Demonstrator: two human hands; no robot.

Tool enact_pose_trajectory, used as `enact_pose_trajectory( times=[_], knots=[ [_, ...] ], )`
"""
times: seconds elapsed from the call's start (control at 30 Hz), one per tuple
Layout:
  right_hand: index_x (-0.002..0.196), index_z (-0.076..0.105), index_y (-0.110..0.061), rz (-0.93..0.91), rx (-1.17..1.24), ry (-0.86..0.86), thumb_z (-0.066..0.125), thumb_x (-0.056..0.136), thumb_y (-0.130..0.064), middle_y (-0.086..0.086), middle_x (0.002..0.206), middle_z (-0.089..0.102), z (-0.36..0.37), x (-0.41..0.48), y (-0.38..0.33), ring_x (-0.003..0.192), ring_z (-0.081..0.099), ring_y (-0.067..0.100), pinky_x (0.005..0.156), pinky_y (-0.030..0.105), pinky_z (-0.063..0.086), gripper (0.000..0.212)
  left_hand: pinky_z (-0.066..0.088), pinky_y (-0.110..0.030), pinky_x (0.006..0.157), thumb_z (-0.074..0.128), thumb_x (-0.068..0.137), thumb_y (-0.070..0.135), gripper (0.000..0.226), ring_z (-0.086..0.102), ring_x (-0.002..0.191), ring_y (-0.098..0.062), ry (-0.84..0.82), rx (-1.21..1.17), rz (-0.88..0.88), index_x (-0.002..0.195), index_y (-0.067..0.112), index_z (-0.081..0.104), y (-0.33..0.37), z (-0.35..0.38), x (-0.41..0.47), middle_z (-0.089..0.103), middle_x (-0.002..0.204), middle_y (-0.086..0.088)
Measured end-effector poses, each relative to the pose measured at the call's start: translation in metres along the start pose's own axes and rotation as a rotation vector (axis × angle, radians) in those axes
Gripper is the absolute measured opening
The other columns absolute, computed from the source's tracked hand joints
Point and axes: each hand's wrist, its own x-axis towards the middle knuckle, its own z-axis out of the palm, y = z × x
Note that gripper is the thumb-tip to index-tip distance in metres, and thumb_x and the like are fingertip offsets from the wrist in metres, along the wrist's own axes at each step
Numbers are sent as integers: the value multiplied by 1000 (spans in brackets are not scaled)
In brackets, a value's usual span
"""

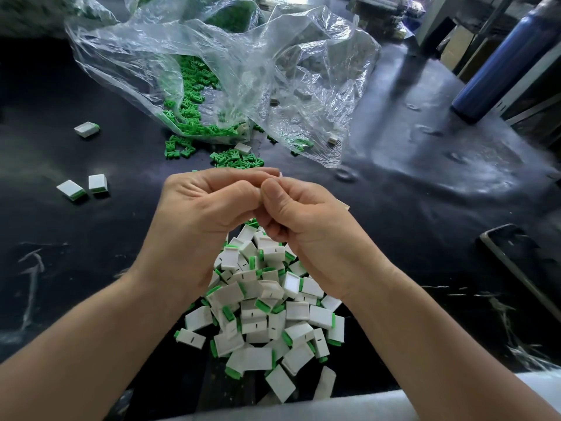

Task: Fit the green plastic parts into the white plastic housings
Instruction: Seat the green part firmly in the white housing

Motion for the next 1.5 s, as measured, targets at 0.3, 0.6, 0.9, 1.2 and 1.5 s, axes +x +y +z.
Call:
enact_pose_trajectory(
  times=[0.3, 0.6, 0.9, 1.2, 1.5],
  knots=[
    [101, 61, -10, -17, -23, 34, 39, 98, -17, -5, 64, 43, 2, 0, 1, 59, 37, 5, 58, 14, 34, 23, 53, -22, 55, 53, 62, 2, 22, 67, 63, -19, 10, -10, -8, 63, 8, 74, -1, 0, 0, 72, 74, -9],
    [105, 63, -9, -26, -27, 49, 40, 98, -16, -4, 66, 47, 2, 1, 3, 61, 39, 5, 58, 14, 35, 25, 54, -22, 56, 51, 76, -15, 34, 67, 66, -20, 15, -5, -22, 62, 6, 73, 1, 2, 0, 73, 76, -9],
    [100, 58, 12, 43, 52, -9, 38, 98, -17, -3, 60, 46, -4, 2, -1, 56, 39, 6, 55, 18, 32, 35, 53, -23, 52, 55, 69, -5, 22, 61, 56, -24, -7, 4, -9, 68, 5, 74, 2, 2, 0, 68, 65, -14],
    [79, 56, -6, 131, 204, -75, 38, 97, -22, 0, 56, 48, -16, 3, -6, 53, 39, 9, 50, 17, 31, 30, 53, -20, 58, 63, 62, 15, 21, 65, 56, -16, -75, 32, -35, 78, 11, 75, 1, -4, 3, 71, 67, -7],
    [76, 67, -9, 90, -205, 135, 50, 93, -24, -5, 52, 52, -23, 6, -5, 42, 42, -2, 45, 9, 35, 28, 49, -18, 49, 69, 56, 28, 22, 63, 57, -10, 87, 234, 56, 77, 20, 70, 6, -13, 9, 69, 62, 2]
  ],
)
